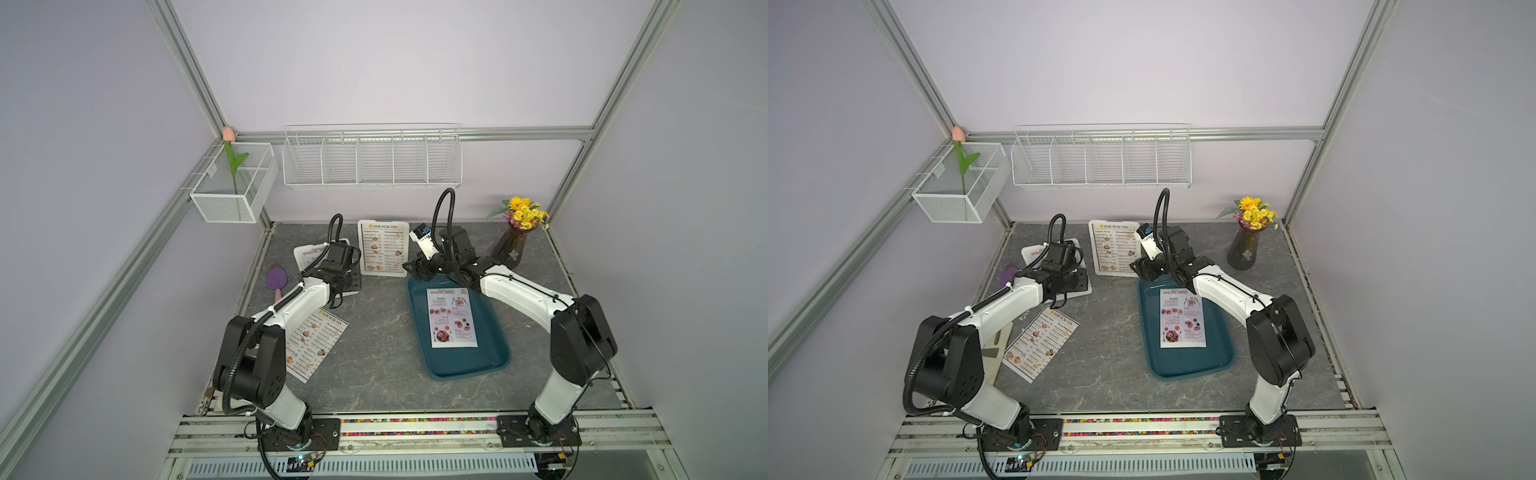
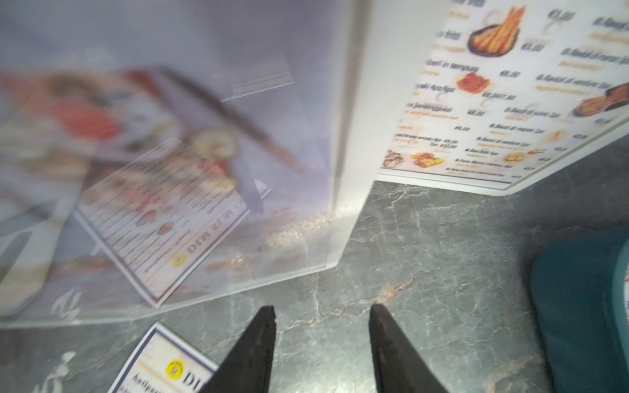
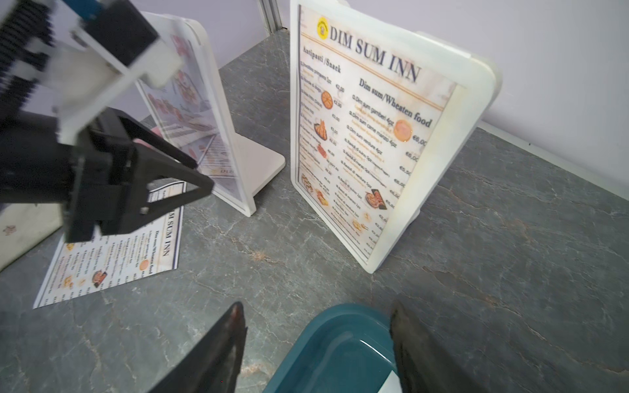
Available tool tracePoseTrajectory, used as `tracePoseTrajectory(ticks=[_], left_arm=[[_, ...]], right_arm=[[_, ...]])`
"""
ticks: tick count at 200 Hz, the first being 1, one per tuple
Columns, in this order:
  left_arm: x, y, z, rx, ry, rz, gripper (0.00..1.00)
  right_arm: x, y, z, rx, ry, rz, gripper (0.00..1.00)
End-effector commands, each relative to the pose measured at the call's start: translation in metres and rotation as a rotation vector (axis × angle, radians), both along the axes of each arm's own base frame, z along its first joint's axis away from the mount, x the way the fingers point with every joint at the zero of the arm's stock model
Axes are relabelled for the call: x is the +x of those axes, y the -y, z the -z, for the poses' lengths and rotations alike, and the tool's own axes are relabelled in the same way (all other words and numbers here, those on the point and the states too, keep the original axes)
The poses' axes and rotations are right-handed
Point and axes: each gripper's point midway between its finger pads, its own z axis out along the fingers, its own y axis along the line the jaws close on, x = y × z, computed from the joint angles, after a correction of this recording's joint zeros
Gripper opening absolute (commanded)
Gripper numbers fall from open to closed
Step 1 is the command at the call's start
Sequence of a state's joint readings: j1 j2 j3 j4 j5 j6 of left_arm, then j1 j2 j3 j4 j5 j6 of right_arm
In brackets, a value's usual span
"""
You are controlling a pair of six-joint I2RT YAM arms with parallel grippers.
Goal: Replace the menus in the menu holders
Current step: Adjust the menu holder at the center of the board.
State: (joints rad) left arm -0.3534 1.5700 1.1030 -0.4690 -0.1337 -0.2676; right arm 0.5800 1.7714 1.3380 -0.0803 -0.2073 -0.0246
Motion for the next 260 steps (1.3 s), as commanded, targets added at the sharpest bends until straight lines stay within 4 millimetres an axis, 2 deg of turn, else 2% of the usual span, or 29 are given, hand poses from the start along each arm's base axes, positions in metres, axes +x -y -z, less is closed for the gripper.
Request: tracePoseTrajectory(ticks=[1, 25, 43, 86, 126, 161, 184, 224, 242, 260], left_arm=[[-0.026, -0.052, -0.009, 0.086, -0.077, -0.126, 0.46], [-0.030, -0.096, -0.002, 0.074, -0.095, -0.239, 0.44], [-0.020, -0.111, -0.002, 0.067, -0.069, -0.279, 0.43], [0.015, -0.105, -0.001, 0.036, -0.022, -0.283, 0.41], [0.030, -0.124, -0.005, 0.116, 0.016, -0.343, 0.41], [0.046, -0.120, -0.003, 0.110, 0.031, -0.310, 0.42], [0.048, -0.117, 0.000, 0.097, 0.020, -0.295, 0.42], [0.025, -0.116, -0.020, 0.071, 0.038, -0.301, 0.44], [0.013, -0.109, -0.042, 0.039, 0.057, -0.270, 0.45], [0.007, -0.094, -0.077, -0.020, 0.110, -0.186, 0.46]], right_arm=[[0.010, 0.001, -0.008, -0.010, 0.049, 0.013, 0.70], [0.015, 0.003, -0.008, -0.010, 0.056, 0.024, 0.70], [0.018, 0.004, -0.007, -0.004, 0.059, 0.029, 0.70], [0.020, 0.005, -0.007, 0.016, 0.055, 0.020, 0.70], [0.014, 0.006, -0.001, 0.011, 0.042, 0.005, 0.70], [0.014, 0.011, 0.013, -0.006, 0.013, 0.015, 0.70], [0.016, 0.013, 0.016, 0.002, -0.002, 0.018, 0.71], [0.021, 0.014, 0.016, 0.008, -0.005, 0.003, 0.72], [0.022, 0.010, 0.013, 0.014, -0.005, -0.016, 0.72], [0.021, 0.009, 0.007, 0.032, 0.000, -0.013, 0.72]])
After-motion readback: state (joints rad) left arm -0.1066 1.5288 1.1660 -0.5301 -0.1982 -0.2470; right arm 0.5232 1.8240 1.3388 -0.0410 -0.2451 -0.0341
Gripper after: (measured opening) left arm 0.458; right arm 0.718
